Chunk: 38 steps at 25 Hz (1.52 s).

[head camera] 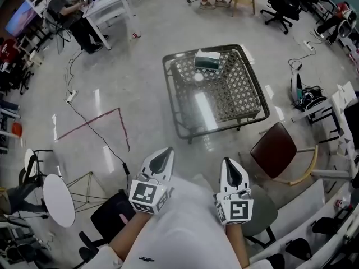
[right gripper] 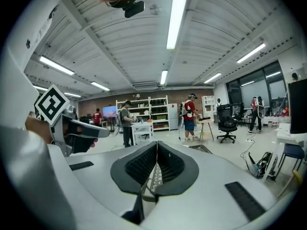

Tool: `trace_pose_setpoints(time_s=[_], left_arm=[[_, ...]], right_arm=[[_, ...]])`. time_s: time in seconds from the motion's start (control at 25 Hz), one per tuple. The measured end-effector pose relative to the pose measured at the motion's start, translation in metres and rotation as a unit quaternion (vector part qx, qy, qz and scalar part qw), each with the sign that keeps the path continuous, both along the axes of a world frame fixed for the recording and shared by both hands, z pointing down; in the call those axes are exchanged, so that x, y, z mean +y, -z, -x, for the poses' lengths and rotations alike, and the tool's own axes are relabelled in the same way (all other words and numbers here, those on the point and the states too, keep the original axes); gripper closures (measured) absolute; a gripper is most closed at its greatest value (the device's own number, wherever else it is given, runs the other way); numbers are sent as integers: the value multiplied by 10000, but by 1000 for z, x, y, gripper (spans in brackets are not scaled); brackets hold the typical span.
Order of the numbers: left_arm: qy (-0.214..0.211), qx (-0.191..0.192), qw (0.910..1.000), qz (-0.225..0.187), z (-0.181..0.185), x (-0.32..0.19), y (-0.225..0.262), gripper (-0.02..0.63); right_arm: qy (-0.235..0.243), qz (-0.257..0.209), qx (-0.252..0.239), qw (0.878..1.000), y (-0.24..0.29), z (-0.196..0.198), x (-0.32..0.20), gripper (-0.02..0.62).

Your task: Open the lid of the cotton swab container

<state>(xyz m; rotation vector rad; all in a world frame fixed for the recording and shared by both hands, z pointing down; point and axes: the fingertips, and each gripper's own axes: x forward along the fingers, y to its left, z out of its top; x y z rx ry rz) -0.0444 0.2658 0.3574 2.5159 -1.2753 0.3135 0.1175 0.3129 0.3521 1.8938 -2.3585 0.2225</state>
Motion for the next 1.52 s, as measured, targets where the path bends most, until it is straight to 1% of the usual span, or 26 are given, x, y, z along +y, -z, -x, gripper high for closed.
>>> trace_pose_setpoints(time_s=[0.16,0.4,0.6,0.72,0.8,0.92,1.08,1.28,1.4,1.52], left_arm=[[-209,-28,9997,83,-24,-8,0,600],[-343,18,9993,164,-46,-48,-8,601],[-462,85,9985,294,-59,-88,-19,601],[-559,104,9979,305,-62,-119,-22,600],[-603,125,9977,266,-63,-143,-20,600],[-619,269,9976,169,-60,-176,-9,601],[-557,470,9972,158,-48,-213,-9,600],[-535,561,9967,238,-38,-246,-23,601],[-483,575,9968,283,-27,-262,-24,601],[-400,547,9971,351,-24,-274,-27,600]], right_arm=[[-266,146,-98,9995,-7,-27,1,595],[-351,273,-64,9990,-12,-43,-22,595],[-298,493,-19,9983,-29,-49,-57,595],[-298,445,47,9986,-27,-50,-91,595],[-312,385,91,9987,-21,-51,-116,595],[-284,356,202,9988,-12,-50,-152,595],[-154,280,326,9990,-5,-36,-196,595],[-84,270,362,9989,-12,-20,-246,595],[62,270,358,9990,-13,-5,-274,595],[251,301,349,9986,-14,1,-297,595]])
